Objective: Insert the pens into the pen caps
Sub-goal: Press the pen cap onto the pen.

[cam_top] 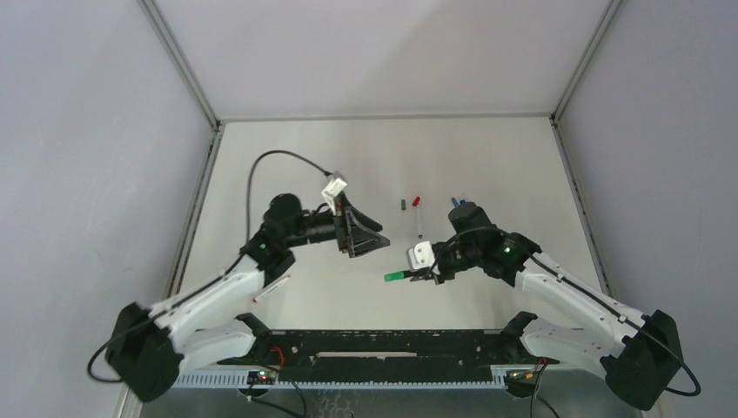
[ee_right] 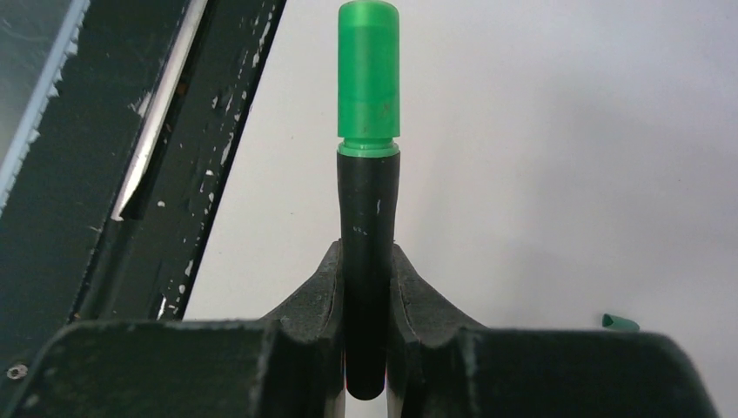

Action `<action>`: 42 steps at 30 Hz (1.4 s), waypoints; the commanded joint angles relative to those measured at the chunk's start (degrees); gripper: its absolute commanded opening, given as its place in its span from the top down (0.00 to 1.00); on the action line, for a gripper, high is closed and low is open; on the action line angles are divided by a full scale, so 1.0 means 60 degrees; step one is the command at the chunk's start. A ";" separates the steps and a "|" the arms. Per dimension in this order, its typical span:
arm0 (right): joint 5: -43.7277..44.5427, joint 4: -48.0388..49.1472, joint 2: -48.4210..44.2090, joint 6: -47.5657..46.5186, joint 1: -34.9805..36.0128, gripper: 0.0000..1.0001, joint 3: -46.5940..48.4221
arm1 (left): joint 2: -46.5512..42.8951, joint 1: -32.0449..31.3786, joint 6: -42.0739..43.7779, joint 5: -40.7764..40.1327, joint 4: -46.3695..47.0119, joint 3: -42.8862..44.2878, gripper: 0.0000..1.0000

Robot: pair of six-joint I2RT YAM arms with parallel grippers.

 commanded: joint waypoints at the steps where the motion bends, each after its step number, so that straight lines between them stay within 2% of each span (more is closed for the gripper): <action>1: -0.1534 -0.0255 -0.0057 0.1101 -0.0581 1.00 0.0694 | -0.1978 0.0038 0.1257 -0.2277 0.0502 -0.0735 0.27; 7: -0.3316 -0.0193 0.0006 0.2734 -0.1695 1.00 0.1160 | -0.3549 0.0046 0.1138 -0.2769 0.1665 -0.1599 0.14; 10: -0.4127 0.0250 0.0023 0.3974 -0.2358 1.00 0.1221 | -0.3801 0.0047 0.0571 -0.2597 0.2607 -0.1995 0.12; 14: -0.5177 0.1086 0.0144 0.5722 -0.3065 1.00 0.1217 | -0.3614 -0.0038 -0.0599 -0.2666 0.4691 -0.2529 0.10; 16: -0.5425 0.1438 0.0272 0.6421 -0.3282 1.00 0.1210 | -0.3362 -0.0278 -0.0753 -0.2924 0.5368 -0.2603 0.10; 22: -0.5860 0.1973 0.0640 0.7563 -0.3600 1.00 0.1218 | -0.2402 -0.1540 0.0272 -0.4338 0.5529 -0.2162 0.10; 28: -0.5889 0.2051 0.0667 0.7750 -0.3683 1.00 0.1222 | -0.1302 -0.2039 0.0384 -0.5014 0.6108 -0.1728 0.13; 34: -0.5884 0.2058 0.0723 0.7771 -0.3682 1.00 0.1222 | -0.0535 -0.2355 0.0215 -0.5148 0.6542 -0.1358 0.17; 42: -0.5860 0.2073 0.0754 0.7783 -0.3686 1.00 0.1220 | 0.0061 -0.2437 -0.0108 -0.5149 0.6633 -0.0934 0.33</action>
